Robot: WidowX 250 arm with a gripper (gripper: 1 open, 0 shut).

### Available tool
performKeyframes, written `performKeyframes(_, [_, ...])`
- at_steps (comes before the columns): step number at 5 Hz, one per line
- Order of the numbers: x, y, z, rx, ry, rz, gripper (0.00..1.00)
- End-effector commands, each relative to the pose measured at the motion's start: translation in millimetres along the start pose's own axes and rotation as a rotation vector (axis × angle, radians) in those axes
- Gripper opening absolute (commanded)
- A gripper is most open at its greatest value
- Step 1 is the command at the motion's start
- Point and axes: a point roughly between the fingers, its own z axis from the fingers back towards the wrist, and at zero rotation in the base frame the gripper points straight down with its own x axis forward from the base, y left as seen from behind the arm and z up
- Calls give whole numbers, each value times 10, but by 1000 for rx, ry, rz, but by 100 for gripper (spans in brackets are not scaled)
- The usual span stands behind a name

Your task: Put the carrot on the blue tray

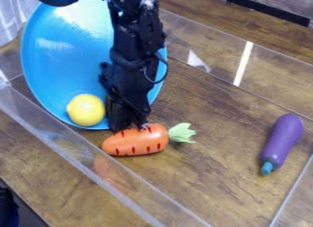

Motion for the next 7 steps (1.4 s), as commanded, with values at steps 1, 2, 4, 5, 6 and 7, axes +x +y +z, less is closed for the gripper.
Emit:
performKeyframes(1, [83,62,82,14,-32,-8,0])
performKeyframes(2, [118,84,102,19,-39,-16,0])
performKeyframes(4, [134,90,41,20,-42,-36,0])
performKeyframes(5, [142,85,1,19,-42,-47,100])
performKeyframes(6, [147,79,-25,18,-39,-58,100])
performKeyframes(7, [151,56,-38,16,-39,-67,100])
